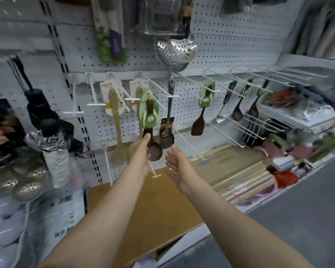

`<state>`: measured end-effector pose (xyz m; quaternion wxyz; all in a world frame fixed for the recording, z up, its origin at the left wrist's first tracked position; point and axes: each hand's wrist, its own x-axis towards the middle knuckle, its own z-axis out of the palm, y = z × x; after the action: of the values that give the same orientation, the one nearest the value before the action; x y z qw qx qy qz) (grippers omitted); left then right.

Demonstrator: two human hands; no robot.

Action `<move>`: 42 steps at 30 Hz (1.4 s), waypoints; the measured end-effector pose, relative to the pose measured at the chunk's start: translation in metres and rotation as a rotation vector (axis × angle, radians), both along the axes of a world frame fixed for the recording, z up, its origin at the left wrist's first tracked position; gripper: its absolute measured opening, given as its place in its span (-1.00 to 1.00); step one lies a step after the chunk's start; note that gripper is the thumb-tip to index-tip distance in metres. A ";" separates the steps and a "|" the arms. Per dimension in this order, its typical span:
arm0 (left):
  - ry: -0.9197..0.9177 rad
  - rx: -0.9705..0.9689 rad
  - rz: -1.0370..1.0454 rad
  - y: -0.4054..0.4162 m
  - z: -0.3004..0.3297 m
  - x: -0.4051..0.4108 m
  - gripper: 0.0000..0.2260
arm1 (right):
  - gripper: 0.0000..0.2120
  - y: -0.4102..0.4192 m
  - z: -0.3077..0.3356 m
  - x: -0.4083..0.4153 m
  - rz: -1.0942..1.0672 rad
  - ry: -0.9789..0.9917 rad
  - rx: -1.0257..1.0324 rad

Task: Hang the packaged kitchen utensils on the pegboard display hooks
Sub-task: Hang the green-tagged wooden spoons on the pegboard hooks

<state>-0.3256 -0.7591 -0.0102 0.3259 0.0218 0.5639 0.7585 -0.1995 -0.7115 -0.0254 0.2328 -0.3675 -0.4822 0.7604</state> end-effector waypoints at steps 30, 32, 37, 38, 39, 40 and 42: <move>0.427 0.030 -0.042 0.075 0.007 -0.091 -0.49 | -0.56 0.149 -0.014 -0.127 0.542 0.036 0.258; 0.412 0.052 -0.052 0.078 0.007 -0.096 -0.52 | -0.51 0.149 -0.019 -0.129 0.538 0.033 0.229; 0.368 0.131 -0.042 0.084 0.005 -0.098 -0.60 | -0.54 0.146 -0.024 -0.125 0.564 0.055 0.175; 0.349 0.141 -0.034 0.084 0.004 -0.097 -0.58 | -0.52 0.146 -0.025 -0.124 0.561 0.060 0.167; 0.333 0.144 -0.030 0.085 0.003 -0.097 -0.57 | -0.49 0.145 -0.026 -0.124 0.555 0.065 0.164; 0.328 0.141 -0.027 0.085 0.002 -0.096 -0.60 | -0.48 0.144 -0.026 -0.122 0.552 0.069 0.170; 0.334 0.126 -0.020 0.086 0.001 -0.095 -0.69 | -0.47 0.143 -0.028 -0.118 0.551 0.068 0.182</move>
<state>-0.4211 -0.6734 -0.0097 0.2335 0.1734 0.5612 0.7749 -0.3179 -0.5690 -0.0531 0.0654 -0.1746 -0.6221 0.7604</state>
